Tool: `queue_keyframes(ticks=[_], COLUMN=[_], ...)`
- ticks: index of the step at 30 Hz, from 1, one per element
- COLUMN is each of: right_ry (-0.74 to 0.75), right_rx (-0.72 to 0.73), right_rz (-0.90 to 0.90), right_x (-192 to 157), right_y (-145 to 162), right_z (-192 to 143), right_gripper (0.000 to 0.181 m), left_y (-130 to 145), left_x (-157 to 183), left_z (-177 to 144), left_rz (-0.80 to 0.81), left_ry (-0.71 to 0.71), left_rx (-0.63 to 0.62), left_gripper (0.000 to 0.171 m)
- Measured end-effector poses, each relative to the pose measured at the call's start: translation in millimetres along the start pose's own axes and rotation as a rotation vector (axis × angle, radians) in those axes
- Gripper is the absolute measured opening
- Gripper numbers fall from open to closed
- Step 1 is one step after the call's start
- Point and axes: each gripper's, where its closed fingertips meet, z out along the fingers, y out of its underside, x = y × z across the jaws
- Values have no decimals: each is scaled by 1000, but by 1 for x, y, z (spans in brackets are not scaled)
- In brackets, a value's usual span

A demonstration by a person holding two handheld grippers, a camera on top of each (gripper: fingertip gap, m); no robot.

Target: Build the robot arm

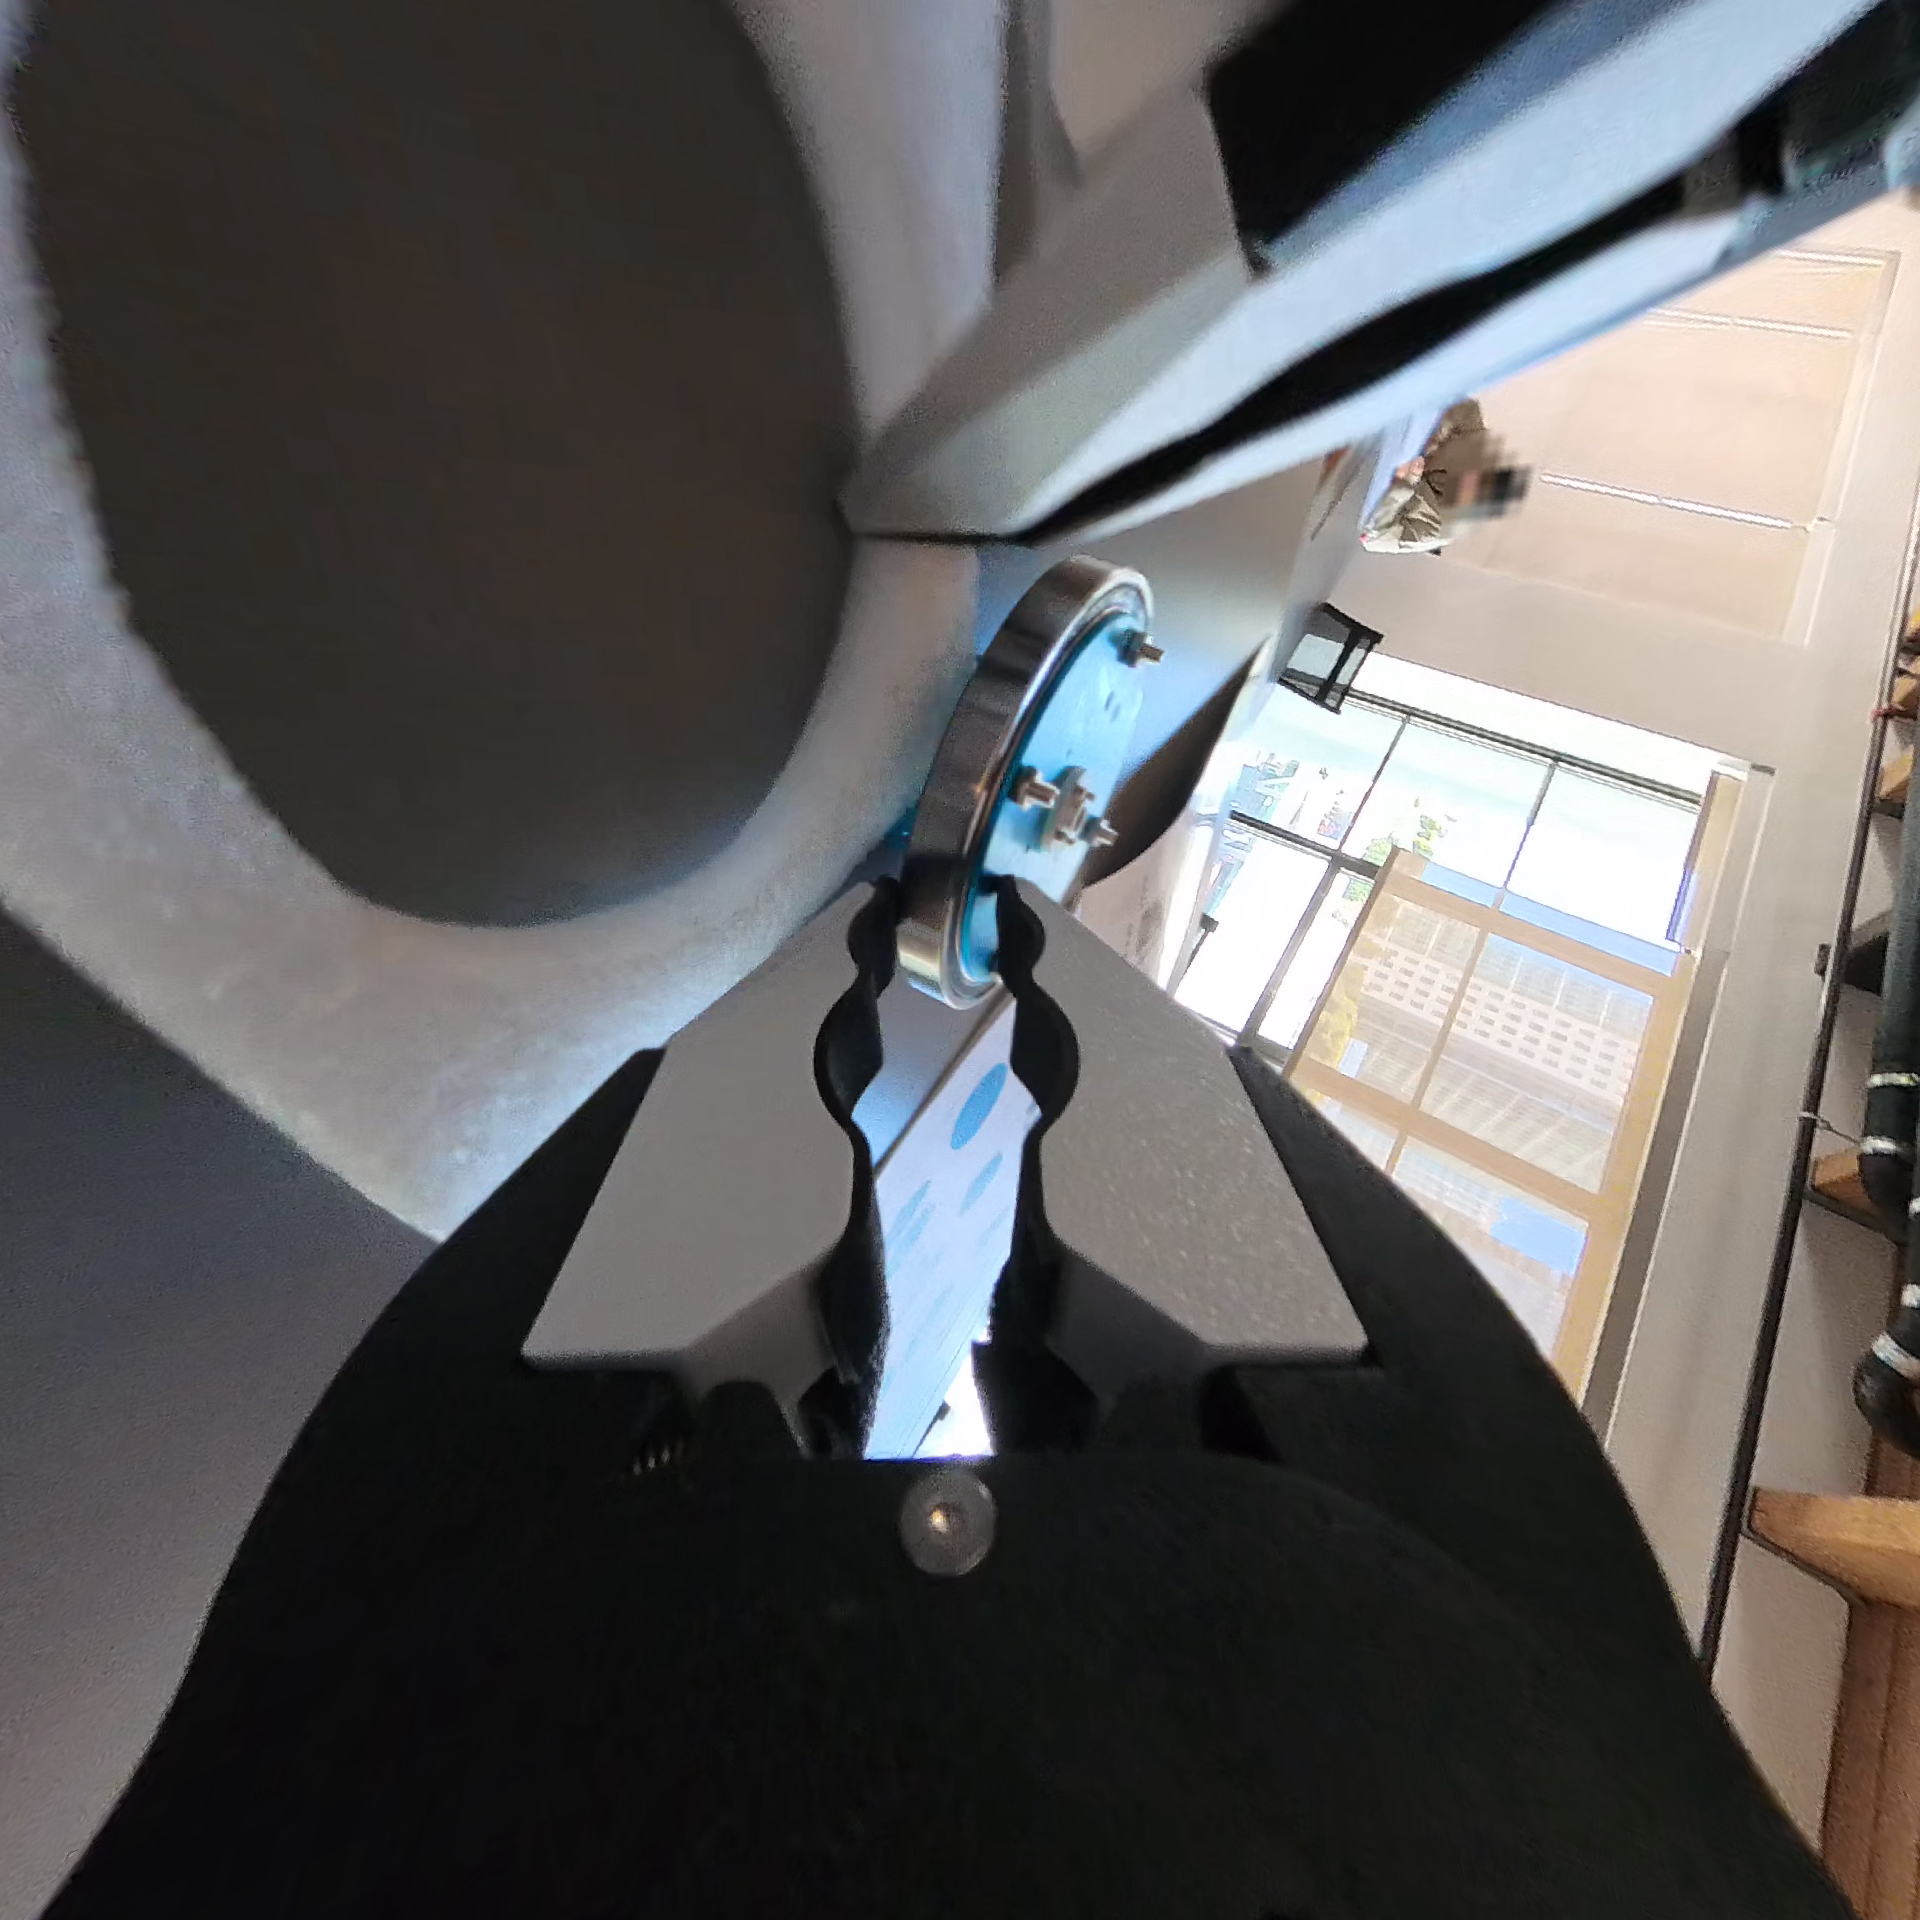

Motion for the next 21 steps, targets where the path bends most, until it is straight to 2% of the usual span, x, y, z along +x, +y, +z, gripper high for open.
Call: queue_keyframes(ticks=[5,11,13,15,18,21], right_ry=[-24,-58,-79,-106,-248,-358], right_rx=[-44,-71,-60,-8,72,112], right_rz=[-17,16,117,300,657,866], right_x=[-3,-3,-2,-1,-7,-13], right_y=[3,10,16,22,29,30], right_z=[1,-8,-13,-15,-14,-11], right_gripper=[20,21,21,17,20,21], left_y=[-2,-1,3,5,6,1], left_x=[-3,-4,-4,-8,-27,-43], left_z=[2,-1,-5,-11,-19,-21], left_rz=[81,64,40,-1,-50,-34], left_ry=[48,104,127,148,133,121], left_rx=[9,61,74,115,192,236], left_gripper=[14,15,18,21,33,43])
